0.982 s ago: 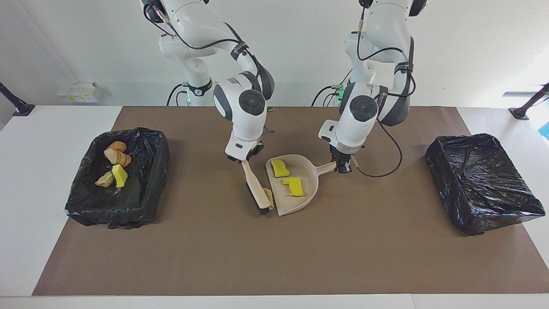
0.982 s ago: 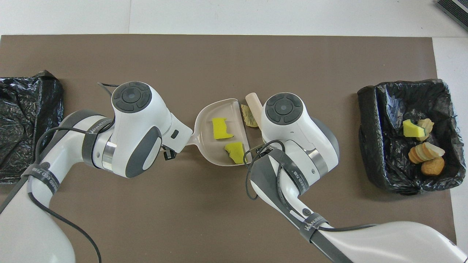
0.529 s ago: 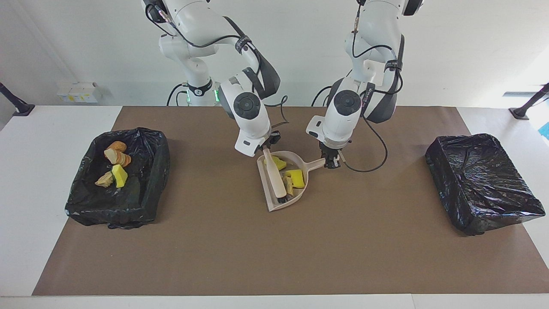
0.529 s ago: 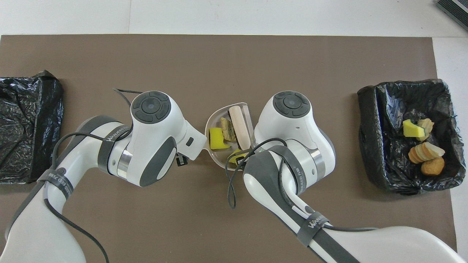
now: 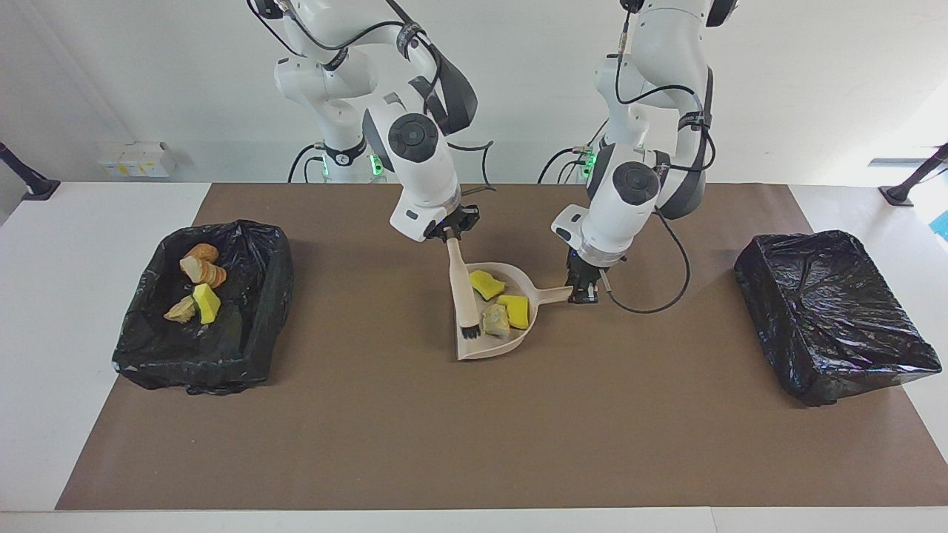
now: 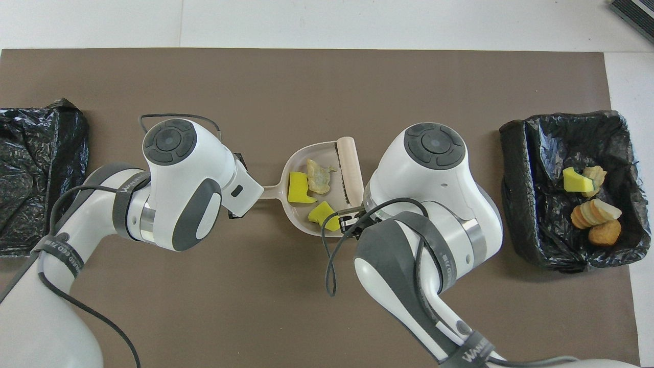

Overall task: Sweep and dump trash in bin
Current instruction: 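Carry the dustpan to the bin with the left gripper while the right gripper withdraws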

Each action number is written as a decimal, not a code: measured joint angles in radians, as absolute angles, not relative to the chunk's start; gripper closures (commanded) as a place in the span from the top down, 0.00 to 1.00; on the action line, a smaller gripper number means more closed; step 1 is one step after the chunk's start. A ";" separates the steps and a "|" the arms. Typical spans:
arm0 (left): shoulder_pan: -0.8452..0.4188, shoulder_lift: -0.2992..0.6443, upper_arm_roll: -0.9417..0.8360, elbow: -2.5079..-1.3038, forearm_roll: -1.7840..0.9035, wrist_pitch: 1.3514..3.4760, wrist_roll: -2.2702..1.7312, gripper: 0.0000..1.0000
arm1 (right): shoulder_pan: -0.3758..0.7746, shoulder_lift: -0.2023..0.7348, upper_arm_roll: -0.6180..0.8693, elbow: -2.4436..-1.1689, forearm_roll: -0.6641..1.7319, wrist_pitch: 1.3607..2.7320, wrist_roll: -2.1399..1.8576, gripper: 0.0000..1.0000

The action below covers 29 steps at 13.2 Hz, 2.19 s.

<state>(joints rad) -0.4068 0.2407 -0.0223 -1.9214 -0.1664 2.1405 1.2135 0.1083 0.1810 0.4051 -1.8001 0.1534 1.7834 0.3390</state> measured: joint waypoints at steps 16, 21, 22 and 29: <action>0.067 0.220 -0.006 -1.650 -0.176 1.704 1.585 0.00 | 0.268 0.102 0.423 -1.970 0.216 1.874 0.628 0.00; 0.240 0.220 -0.003 -1.584 -0.043 1.666 1.701 0.00 | 0.308 0.117 0.423 -2.043 0.216 1.958 0.642 0.00; 0.273 0.220 -0.003 -1.568 -0.016 1.661 1.722 0.00 | 0.314 0.120 0.423 -2.056 0.216 1.964 0.642 0.00; 0.442 0.276 0.000 -1.429 0.160 1.693 1.819 0.00 | 0.317 0.127 0.422 -2.101 0.216 2.015 0.642 0.00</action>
<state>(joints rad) 0.4421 0.2761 -0.0002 -1.4293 0.1596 1.6931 1.8188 0.3171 0.1272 0.4225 -2.1008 0.2163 2.0148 0.6418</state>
